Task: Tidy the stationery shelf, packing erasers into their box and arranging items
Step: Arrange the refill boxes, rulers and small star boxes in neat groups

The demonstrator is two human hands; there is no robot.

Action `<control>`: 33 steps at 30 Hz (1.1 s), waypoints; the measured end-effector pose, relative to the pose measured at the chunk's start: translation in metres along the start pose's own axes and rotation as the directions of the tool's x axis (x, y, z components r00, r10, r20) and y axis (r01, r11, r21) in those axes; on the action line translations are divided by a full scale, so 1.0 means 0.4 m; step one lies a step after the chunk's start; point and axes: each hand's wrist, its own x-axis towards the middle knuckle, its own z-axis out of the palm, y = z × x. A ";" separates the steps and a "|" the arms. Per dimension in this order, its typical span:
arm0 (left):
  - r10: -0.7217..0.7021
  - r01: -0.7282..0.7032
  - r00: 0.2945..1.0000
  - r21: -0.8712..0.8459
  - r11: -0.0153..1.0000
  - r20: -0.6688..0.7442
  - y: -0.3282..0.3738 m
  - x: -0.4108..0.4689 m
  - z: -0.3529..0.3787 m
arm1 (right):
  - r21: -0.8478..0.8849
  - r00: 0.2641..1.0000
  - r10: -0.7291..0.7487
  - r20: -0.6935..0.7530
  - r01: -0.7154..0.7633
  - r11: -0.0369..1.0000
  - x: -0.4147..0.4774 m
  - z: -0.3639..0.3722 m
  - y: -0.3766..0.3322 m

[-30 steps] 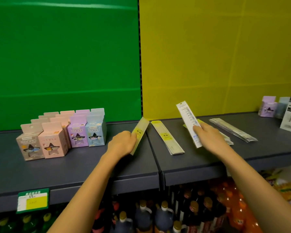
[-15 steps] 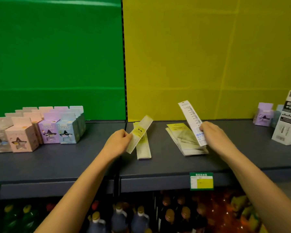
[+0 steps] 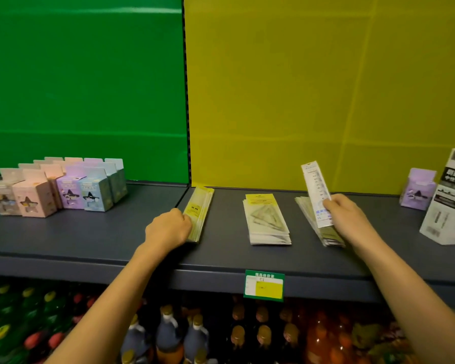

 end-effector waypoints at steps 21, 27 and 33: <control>0.555 -0.510 0.775 0.219 0.832 -0.303 0.180 -0.057 -0.053 | -0.753 0.985 -0.162 -0.065 0.058 0.655 0.011 -0.032 0.062; 0.710 -0.697 0.641 0.166 0.697 -0.292 0.326 -0.078 -0.029 | -0.595 0.984 -0.174 -0.032 0.121 0.795 -0.054 -0.194 0.108; 0.804 -0.793 0.558 0.153 0.589 -0.204 0.534 -0.106 0.024 | -0.469 0.999 -0.024 0.034 0.037 0.883 -0.093 -0.416 0.224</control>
